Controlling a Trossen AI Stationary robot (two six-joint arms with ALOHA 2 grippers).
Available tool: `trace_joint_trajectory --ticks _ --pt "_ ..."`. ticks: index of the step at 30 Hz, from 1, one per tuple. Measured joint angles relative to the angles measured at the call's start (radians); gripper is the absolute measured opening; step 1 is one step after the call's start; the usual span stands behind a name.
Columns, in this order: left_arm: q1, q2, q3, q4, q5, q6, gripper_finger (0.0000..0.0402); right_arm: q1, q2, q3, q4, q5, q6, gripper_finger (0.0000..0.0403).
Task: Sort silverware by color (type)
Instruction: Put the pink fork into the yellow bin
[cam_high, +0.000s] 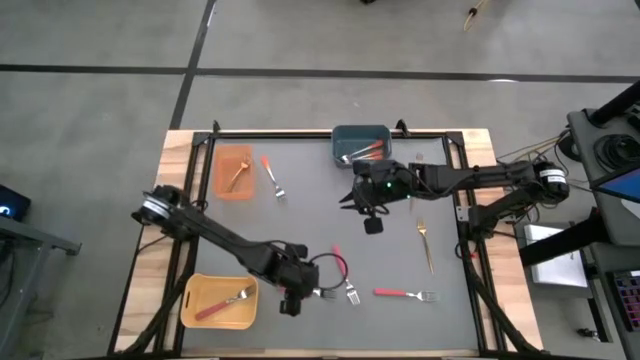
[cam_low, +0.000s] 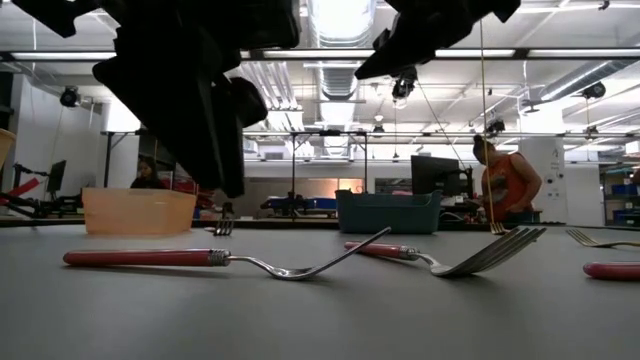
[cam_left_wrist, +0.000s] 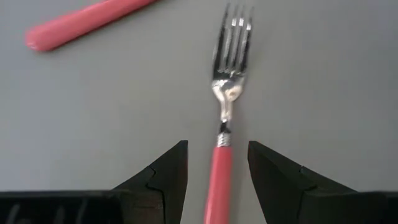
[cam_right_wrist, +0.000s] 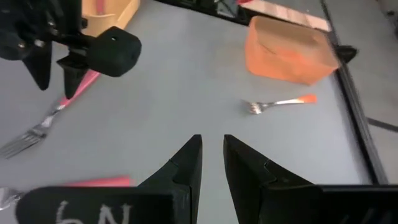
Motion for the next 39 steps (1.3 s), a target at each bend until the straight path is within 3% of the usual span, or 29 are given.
trace_joint_trajectory --ticks 6,17,28,34,39 --pt "-0.018 0.039 0.020 -0.008 0.020 -0.045 0.0149 0.061 0.000 -0.012 -0.002 0.027 0.027 0.0058" --pt "-0.028 0.062 -0.051 0.081 0.017 -0.094 0.0149 0.139 0.000 -0.019 -0.002 0.074 0.039 0.0058" --pt "-0.028 0.060 -0.115 0.149 -0.047 -0.101 0.0147 0.150 0.000 -0.019 -0.002 0.125 0.036 0.0058" --pt "-0.028 0.059 -0.120 0.154 -0.063 -0.101 0.0114 0.151 0.000 -0.019 -0.002 0.125 0.030 0.0058" --pt "-0.028 0.059 -0.121 0.154 -0.091 -0.094 0.0059 0.151 0.000 -0.019 -0.002 0.125 0.029 0.0058"
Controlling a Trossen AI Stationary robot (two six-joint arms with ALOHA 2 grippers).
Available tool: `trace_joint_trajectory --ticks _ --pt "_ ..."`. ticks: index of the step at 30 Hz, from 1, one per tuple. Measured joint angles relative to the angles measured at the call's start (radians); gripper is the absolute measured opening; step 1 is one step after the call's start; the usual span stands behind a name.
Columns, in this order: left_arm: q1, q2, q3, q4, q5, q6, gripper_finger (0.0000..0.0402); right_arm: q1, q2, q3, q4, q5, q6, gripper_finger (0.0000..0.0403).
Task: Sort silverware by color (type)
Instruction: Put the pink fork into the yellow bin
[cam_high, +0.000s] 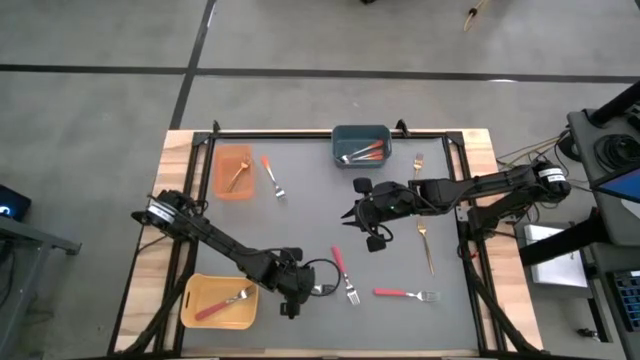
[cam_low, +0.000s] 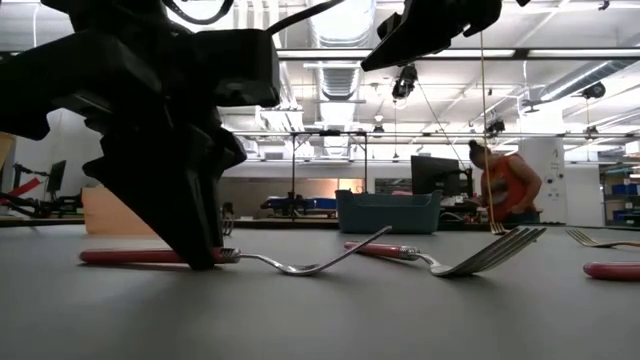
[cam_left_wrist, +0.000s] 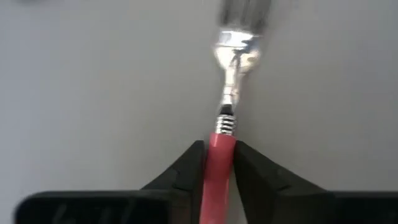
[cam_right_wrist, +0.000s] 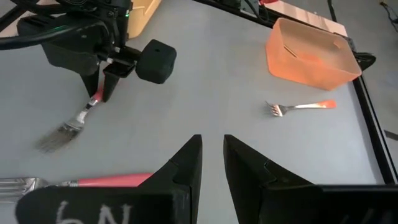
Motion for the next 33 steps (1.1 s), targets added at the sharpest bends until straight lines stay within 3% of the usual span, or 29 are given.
trace_joint_trajectory --ticks 3,17,21,27,33 --pt "0.001 0.000 0.000 0.001 -0.008 0.016 0.0025 0.000 0.000 0.000 0.000 0.000 0.000 0.0058" --pt "0.022 -0.095 -0.002 -0.066 -0.056 0.110 0.0025 0.000 0.000 0.000 -0.002 -0.001 -0.006 0.0058" --pt "0.027 -0.169 -0.002 -0.099 -0.056 0.137 0.0025 -0.003 0.000 0.000 -0.004 0.006 -0.012 0.0058" --pt "0.027 -0.320 -0.002 -0.210 -0.055 0.141 0.0025 -0.004 0.000 -0.001 -0.004 0.115 -0.035 0.0058" --pt "0.026 -0.467 -0.002 -0.372 -0.056 0.090 0.0025 -0.008 0.000 -0.001 0.011 0.129 -0.054 0.0058"
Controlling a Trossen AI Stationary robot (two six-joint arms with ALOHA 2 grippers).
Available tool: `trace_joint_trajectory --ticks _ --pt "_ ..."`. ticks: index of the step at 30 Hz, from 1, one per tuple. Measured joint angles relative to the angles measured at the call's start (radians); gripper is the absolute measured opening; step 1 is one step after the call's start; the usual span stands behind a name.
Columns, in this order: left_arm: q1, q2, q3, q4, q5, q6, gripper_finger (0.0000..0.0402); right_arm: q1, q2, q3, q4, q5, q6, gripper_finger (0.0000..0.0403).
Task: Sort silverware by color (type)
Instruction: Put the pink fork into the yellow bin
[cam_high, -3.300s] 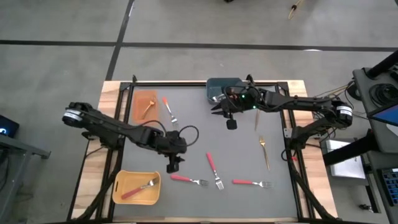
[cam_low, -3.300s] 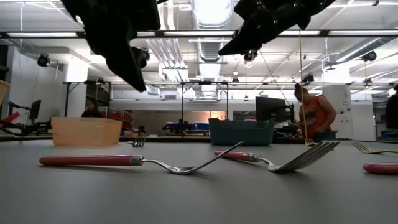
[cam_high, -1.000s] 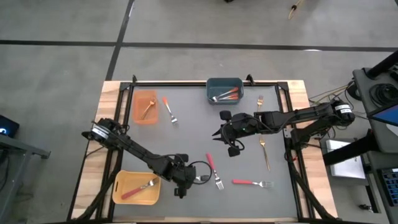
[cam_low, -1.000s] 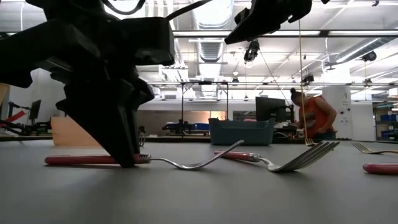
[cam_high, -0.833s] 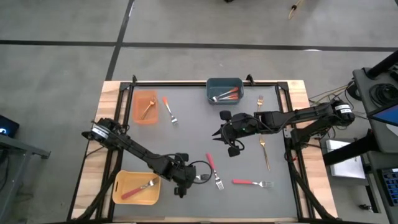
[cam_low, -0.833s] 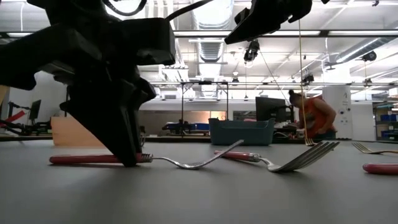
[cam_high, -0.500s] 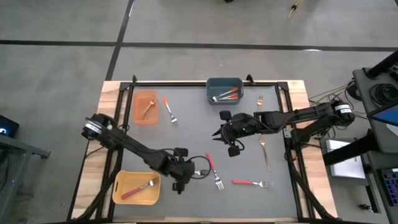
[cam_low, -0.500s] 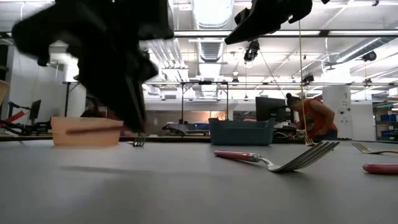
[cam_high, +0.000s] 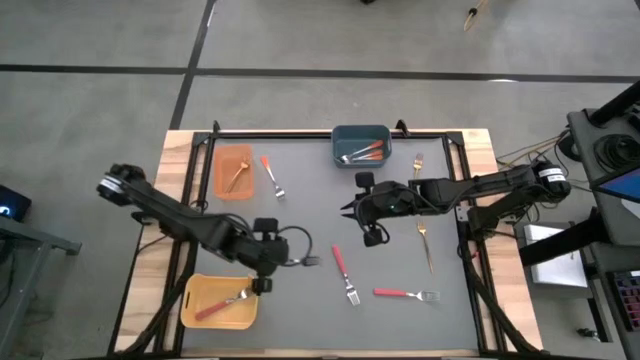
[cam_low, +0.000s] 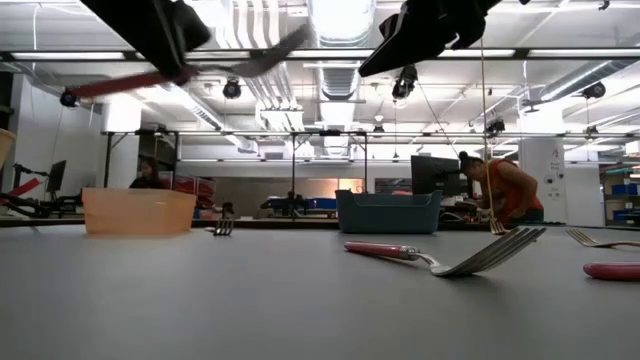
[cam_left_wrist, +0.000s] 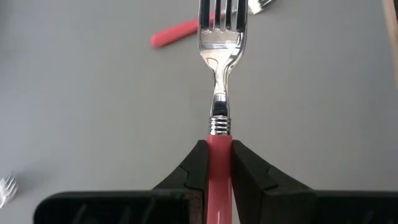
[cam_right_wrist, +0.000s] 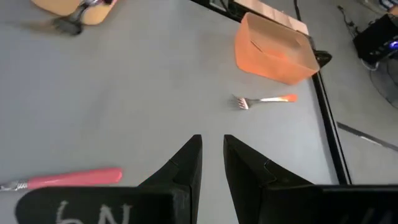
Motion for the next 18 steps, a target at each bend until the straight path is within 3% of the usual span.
trace_joint_trajectory --ticks 9,18 --pt "-0.062 -0.132 0.000 -0.267 0.048 -0.219 0.0027 -0.040 0.000 0.000 0.074 0.001 -0.050 0.0058" --pt "-0.125 -0.247 0.000 -0.415 0.177 -0.453 0.0029 -0.118 0.000 0.000 0.202 0.001 -0.063 0.0058"
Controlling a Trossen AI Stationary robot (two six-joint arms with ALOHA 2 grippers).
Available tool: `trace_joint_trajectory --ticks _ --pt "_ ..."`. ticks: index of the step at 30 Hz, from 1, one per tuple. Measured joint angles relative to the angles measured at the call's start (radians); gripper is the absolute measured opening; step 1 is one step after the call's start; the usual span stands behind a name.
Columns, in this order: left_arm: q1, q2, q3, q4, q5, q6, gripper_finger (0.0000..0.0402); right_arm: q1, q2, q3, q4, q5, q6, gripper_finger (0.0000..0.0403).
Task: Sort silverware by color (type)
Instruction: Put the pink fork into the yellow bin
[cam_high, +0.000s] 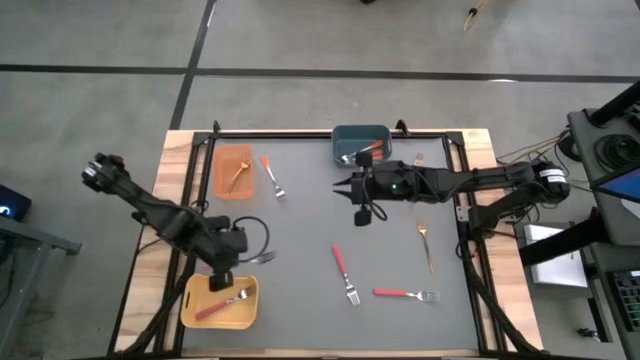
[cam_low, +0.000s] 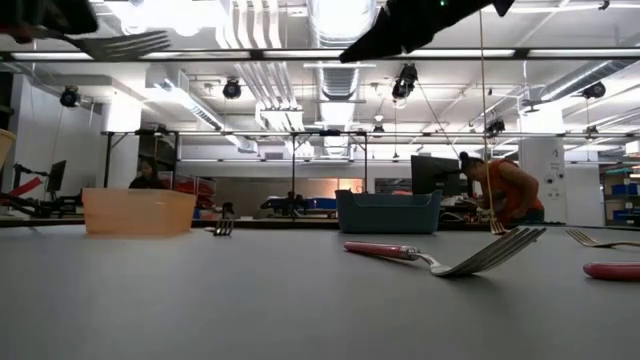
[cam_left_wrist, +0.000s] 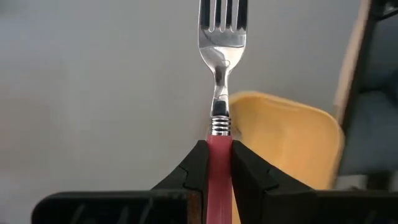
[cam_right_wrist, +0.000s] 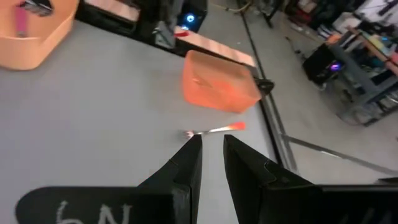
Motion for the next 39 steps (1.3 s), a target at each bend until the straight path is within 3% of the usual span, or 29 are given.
trace_joint_trajectory --ticks 9,17,25,29,39 --pt "-0.117 -0.067 0.000 -0.023 0.030 -0.313 0.0030 -0.117 0.002 0.000 0.015 0.000 -0.009 0.0058" --pt "-0.242 -0.016 0.000 0.000 0.199 -0.626 0.0028 -0.190 0.002 0.000 0.014 0.001 -0.049 0.0058" --pt "-0.243 0.067 0.000 0.008 0.205 -0.642 0.0029 -0.196 0.002 -0.002 0.008 -0.007 -0.127 0.0058" --pt "-0.256 0.114 0.000 0.013 0.223 -0.634 0.0029 -0.196 0.003 -0.043 0.008 -0.070 -0.122 0.0058" --pt "-0.256 0.170 0.000 0.043 0.279 -0.645 0.0029 -0.214 0.000 -0.074 0.111 -0.078 -0.248 0.0058"
